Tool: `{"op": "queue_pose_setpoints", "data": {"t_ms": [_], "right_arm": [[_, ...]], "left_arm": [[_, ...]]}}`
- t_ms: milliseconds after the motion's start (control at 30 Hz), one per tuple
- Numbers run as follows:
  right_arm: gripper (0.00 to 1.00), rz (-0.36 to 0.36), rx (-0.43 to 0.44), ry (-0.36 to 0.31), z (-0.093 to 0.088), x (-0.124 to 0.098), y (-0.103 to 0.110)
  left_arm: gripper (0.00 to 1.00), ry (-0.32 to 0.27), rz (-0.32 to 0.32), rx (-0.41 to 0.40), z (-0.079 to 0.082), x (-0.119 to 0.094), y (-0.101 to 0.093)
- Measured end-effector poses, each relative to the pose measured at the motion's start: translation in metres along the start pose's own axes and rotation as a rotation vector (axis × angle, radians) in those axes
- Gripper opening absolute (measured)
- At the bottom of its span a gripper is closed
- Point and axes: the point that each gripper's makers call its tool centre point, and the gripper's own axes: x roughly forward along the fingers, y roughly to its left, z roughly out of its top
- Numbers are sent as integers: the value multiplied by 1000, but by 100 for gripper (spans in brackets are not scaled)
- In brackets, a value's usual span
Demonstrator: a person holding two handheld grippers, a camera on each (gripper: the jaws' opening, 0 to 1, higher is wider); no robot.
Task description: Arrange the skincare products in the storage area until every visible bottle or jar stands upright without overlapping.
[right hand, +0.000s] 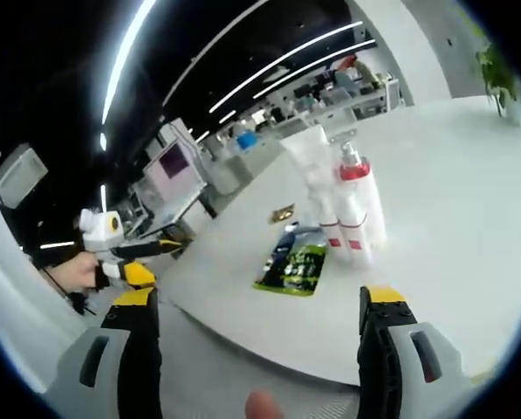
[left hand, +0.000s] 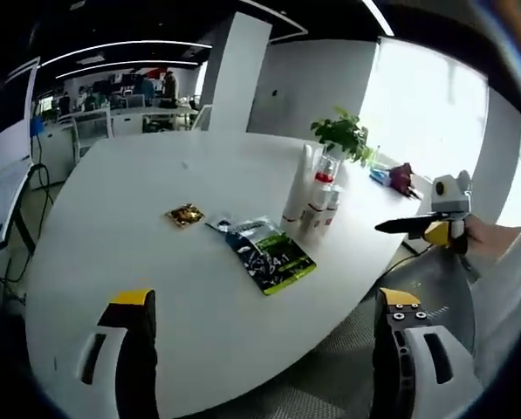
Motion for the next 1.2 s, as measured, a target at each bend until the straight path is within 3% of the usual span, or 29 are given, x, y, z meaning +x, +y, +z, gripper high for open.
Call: {"op": "queue_pose_setpoints", "data": {"t_ms": [367, 667, 1200], "right_arm": [[95, -2, 1, -8, 1, 0, -1], [94, -7, -11, 15, -3, 1, -2], [93, -2, -7, 15, -3, 1, 0]], "left_arm": [[96, 4, 25, 1, -9, -9, 5], [93, -42, 29, -9, -3, -10, 8], [93, -12, 30, 1, -9, -7, 10]]}}
